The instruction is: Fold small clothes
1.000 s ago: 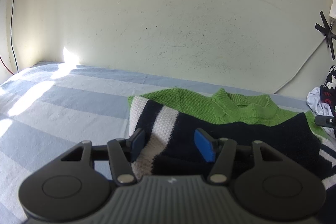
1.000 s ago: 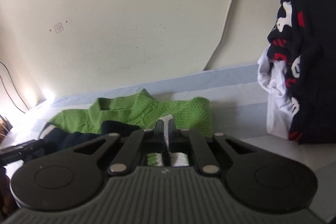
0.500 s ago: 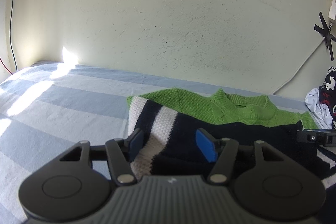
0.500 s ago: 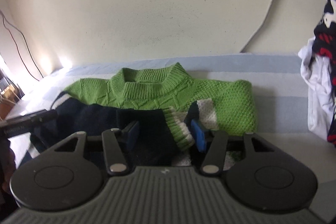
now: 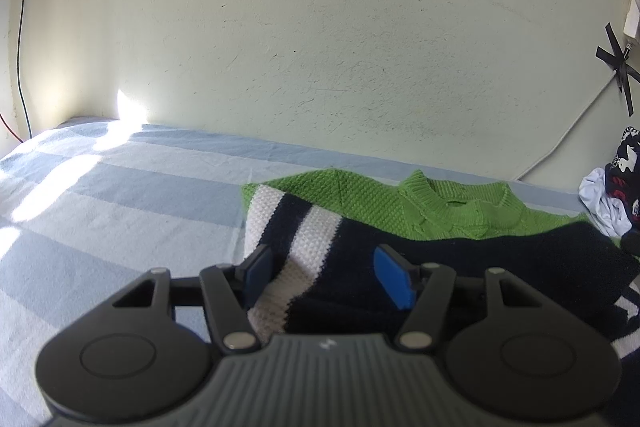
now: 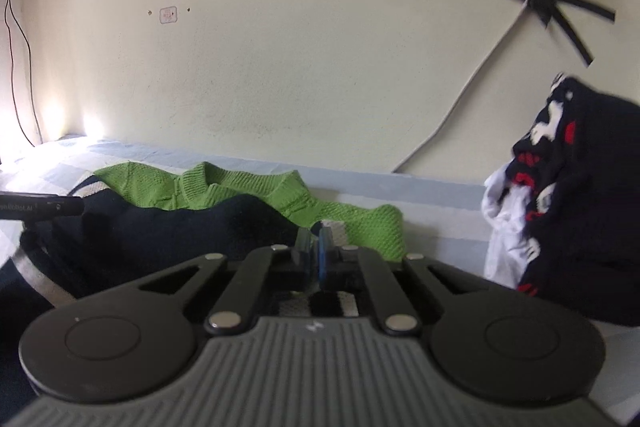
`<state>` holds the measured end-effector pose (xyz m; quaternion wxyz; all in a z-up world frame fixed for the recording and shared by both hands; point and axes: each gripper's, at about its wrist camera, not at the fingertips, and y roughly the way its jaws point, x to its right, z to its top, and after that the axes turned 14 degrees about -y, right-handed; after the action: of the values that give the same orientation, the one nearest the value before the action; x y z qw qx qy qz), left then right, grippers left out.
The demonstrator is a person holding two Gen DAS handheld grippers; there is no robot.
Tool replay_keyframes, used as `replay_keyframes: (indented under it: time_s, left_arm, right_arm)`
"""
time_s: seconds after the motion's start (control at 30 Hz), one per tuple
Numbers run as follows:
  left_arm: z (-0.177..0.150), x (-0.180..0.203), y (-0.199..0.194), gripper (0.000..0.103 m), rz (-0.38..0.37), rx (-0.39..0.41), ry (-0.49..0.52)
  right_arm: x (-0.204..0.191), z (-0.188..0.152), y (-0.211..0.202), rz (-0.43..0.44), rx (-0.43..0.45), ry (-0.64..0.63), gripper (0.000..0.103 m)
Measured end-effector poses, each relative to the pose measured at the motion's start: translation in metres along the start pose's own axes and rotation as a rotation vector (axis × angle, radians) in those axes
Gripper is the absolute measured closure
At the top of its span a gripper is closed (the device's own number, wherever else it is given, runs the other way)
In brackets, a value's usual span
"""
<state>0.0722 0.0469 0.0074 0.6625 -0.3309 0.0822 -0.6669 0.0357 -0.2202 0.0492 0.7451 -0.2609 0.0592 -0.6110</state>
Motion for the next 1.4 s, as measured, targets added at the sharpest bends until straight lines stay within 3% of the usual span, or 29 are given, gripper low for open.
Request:
replay_keyframes:
  time_s: [0.1,0.2,0.33,0.4,0.5,0.53,0.57,0.67,0.73,1.0,1.1,1.2,1.3,1.4]
  left_arm:
    - [0.000,0.000,0.000,0.044,0.001,-0.002,0.002]
    - [0.000,0.000,0.000,0.044,-0.001,-0.002,0.003]
    - [0.000,0.000,0.001,0.044,0.001,-0.002,0.007]
    - [0.000,0.000,0.001,0.044,-0.001,-0.004,0.009]
    - [0.000,0.000,0.001,0.044,-0.003,-0.007,0.012]
    - [0.000,0.000,0.001,0.044,-0.005,-0.009,0.014]
    - [0.000,0.000,0.001,0.044,-0.008,-0.009,0.017]
    - [-0.001,0.001,0.000,0.044,-0.002,-0.004,0.031]
    - [-0.001,0.001,0.000,0.044,0.000,-0.004,0.034]
    - [-0.001,0.000,0.002,0.042,0.004,-0.012,0.049]
    - [-0.005,0.005,0.000,0.034,0.002,-0.010,0.090]
    - [-0.008,0.009,-0.001,0.034,0.000,-0.004,0.123]
    - [-0.007,0.009,0.000,0.034,-0.003,-0.010,0.125]
    - [-0.007,0.008,0.002,0.033,-0.004,-0.021,0.120]
  right_arm:
    - [-0.017,-0.007,-0.002,-0.120,-0.042,-0.138,0.097]
    - [-0.013,-0.015,0.012,-0.058,-0.124,-0.128,0.097]
    - [0.003,0.002,-0.001,-0.020,-0.036,-0.025,0.093]
    - [-0.003,0.012,-0.001,0.067,-0.027,-0.006,0.093]
    - [-0.012,0.011,0.027,0.184,-0.148,-0.027,0.090]
    - [-0.011,0.004,0.043,0.166,-0.194,-0.034,0.089]
    - [-0.005,0.000,0.049,0.149,-0.136,-0.011,0.089]
    - [0.021,0.004,0.076,0.092,-0.187,0.111,0.093]
    - [0.015,0.005,0.082,0.060,-0.184,0.075,0.093]
    - [0.016,0.002,0.076,0.060,-0.165,0.097,0.092]
    - [0.015,0.000,0.063,0.040,-0.156,0.073,0.085]
    - [0.013,0.001,0.045,-0.004,-0.152,0.066,0.068]
    - [0.007,0.008,0.019,0.011,-0.093,0.059,0.068]
    - [-0.008,0.011,0.007,0.083,-0.080,0.032,0.064]
